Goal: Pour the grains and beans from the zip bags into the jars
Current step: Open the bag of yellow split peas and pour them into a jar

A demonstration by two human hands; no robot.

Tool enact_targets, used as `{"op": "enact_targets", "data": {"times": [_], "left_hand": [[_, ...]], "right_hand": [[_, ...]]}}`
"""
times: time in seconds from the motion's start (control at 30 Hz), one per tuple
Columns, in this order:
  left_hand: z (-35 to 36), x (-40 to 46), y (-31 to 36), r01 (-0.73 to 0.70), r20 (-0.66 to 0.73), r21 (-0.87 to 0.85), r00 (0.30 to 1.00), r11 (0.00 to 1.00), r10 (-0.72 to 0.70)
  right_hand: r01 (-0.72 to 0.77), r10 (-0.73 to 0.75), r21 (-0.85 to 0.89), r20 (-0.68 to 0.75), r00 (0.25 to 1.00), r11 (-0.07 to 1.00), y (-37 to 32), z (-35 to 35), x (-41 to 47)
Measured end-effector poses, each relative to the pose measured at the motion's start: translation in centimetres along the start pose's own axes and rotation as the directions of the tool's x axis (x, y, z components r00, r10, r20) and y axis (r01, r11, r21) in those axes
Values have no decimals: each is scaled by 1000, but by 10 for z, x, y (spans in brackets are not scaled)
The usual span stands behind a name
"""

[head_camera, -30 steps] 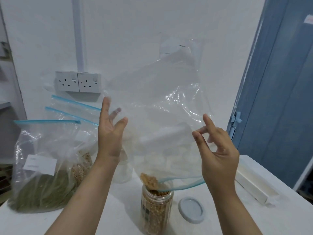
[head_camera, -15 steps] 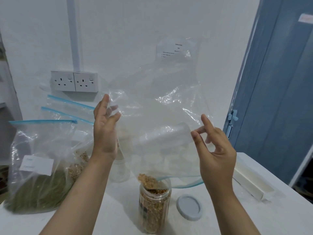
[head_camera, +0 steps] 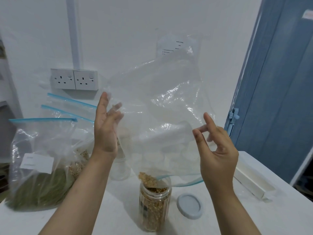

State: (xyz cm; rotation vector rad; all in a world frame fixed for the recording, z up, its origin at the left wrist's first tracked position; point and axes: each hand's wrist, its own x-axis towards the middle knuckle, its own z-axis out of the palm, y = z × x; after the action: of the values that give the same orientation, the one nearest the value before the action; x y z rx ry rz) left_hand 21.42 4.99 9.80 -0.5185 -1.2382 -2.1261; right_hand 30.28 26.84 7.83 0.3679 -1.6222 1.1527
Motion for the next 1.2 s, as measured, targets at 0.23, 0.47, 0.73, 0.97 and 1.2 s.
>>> {"op": "enact_targets", "data": {"times": [0.23, 0.47, 0.73, 0.97, 1.2], "left_hand": [[1, -3, 1, 0, 20, 51, 1000, 999, -1], [-7, -30, -17, 36, 80, 193, 995, 981, -52], [-7, -71, -38, 44, 112, 281, 991, 959, -78], [13, -58, -32, -57, 173, 335, 985, 941, -2], [24, -54, -33, -48, 199, 374, 979, 926, -30]], "right_hand": [[-41, 41, 31, -12, 999, 999, 0, 0, 1], [-23, 23, 16, 14, 1000, 1000, 1, -5, 0], [-59, 66, -62, 133, 989, 996, 11, -27, -11], [-45, 50, -55, 97, 994, 997, 12, -36, -9], [-111, 111, -18, 38, 993, 994, 19, -38, -10]]}}
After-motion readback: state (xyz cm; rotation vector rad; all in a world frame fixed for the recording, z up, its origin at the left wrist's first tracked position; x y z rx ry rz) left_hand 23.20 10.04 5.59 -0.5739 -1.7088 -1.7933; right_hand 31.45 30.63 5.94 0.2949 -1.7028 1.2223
